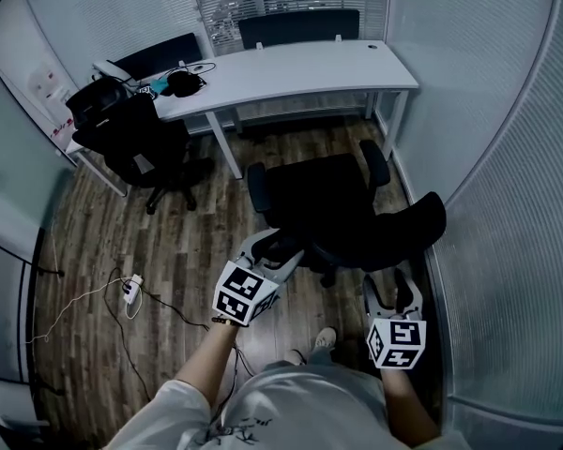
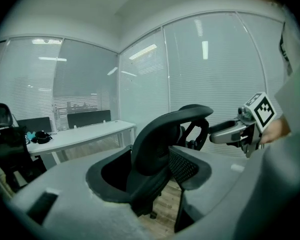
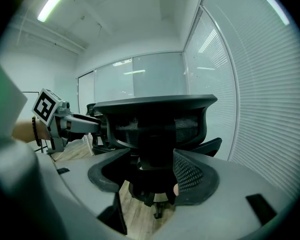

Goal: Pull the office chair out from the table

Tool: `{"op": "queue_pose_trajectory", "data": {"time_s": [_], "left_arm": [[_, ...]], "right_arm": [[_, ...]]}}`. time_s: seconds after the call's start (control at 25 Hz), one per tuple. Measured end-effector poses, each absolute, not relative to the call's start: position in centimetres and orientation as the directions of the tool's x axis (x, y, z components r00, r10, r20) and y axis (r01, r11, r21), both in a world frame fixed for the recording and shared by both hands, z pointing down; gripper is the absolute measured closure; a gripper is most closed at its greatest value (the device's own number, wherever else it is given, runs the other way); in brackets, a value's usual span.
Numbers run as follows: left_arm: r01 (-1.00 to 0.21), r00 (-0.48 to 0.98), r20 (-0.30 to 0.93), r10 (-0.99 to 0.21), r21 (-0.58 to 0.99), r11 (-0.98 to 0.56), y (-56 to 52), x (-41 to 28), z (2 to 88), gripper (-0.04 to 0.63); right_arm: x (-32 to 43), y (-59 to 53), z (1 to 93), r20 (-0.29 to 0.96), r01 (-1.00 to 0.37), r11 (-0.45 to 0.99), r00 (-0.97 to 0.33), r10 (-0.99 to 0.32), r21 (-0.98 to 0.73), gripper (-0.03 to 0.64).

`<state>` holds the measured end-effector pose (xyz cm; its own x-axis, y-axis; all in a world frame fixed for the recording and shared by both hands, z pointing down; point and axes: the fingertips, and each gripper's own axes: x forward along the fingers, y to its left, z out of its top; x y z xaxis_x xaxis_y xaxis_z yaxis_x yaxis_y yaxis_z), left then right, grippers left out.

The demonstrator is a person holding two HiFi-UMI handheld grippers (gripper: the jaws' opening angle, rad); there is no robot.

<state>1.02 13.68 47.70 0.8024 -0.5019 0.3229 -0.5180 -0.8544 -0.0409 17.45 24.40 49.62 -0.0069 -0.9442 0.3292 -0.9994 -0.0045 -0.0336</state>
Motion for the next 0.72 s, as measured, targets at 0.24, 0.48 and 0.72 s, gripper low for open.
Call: {"op": "queue_pose_trajectory", "data": {"time_s": [0.24,0.48,0.72], "left_arm": [[-0.568,0.785,0.303,-0.54,0.005,-0.823,16.1,-1.0,48.0,0.43],[-0.633,0.747,0.287,-0.6,0.032,-0.773,17.9,-2.9,48.0,0.541],[-0.649,0.733,0.308,-0.607,0.048,-0.76,21.1,-4.8,49.0,0.582]], "right_arm": [[15.7,25.5,50.4,0.352,-0.999,0.019,-0.029,-0.936,-0.031,0.497],[13.1,26.2,50.4,0.352,-0.997,0.067,-0.079,-0.933,-0.047,0.586],[10.3,27.7,50.3,0.357,-0.992,0.099,-0.12,-0.927,-0.076,0.603]]}}
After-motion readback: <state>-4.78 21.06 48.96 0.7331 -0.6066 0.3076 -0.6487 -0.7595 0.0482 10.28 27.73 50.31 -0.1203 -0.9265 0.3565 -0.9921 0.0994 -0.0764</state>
